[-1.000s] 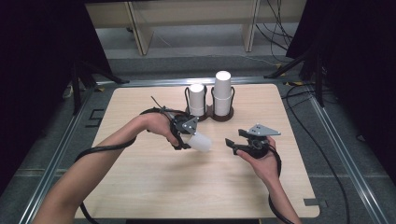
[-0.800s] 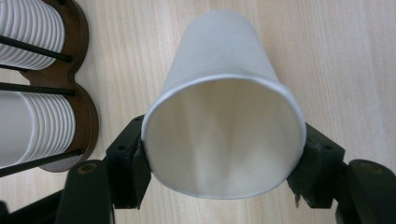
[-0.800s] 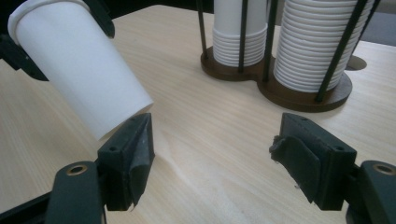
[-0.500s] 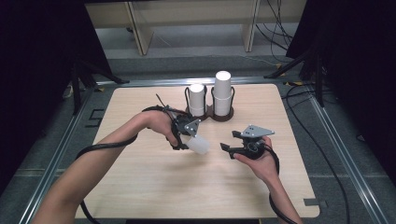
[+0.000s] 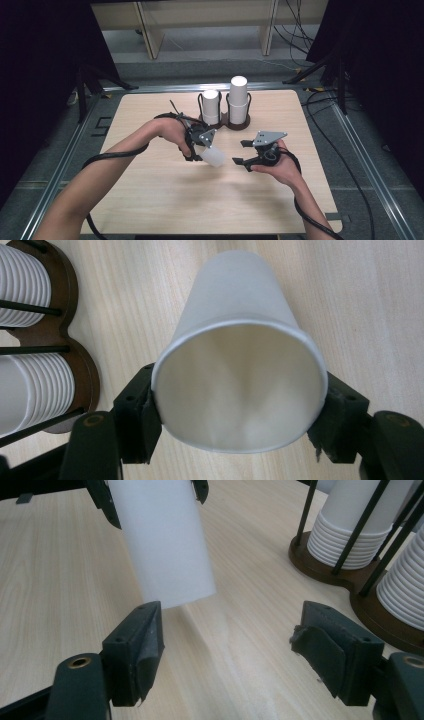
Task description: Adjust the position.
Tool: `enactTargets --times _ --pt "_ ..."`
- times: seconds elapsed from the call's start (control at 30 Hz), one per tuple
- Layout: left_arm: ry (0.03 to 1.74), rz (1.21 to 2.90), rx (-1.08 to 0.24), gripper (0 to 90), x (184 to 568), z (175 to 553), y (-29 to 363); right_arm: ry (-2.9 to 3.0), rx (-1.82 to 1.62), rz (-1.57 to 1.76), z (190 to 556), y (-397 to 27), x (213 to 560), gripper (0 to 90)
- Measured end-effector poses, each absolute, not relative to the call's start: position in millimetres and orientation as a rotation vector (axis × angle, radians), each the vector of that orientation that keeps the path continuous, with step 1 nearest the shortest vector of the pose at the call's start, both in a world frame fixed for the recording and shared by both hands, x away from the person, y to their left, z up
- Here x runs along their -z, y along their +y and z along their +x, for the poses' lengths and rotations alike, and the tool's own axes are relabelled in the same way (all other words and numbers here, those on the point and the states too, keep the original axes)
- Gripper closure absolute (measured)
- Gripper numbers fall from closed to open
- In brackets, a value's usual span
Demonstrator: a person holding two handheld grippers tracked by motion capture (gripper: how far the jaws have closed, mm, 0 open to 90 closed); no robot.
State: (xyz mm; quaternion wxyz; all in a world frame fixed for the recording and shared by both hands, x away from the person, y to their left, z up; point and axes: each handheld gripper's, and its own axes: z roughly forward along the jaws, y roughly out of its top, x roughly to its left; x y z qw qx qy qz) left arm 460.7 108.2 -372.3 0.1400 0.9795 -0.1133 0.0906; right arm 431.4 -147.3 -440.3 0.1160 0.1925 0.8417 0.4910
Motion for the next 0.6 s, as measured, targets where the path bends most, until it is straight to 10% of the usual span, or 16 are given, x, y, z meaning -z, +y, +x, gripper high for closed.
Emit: enactTargets --times 0.6 --pt "-0.39 2.877 -0.253 31.9 367 460 99 2.604 -1.342 0.398 442 -122 433 27.1"
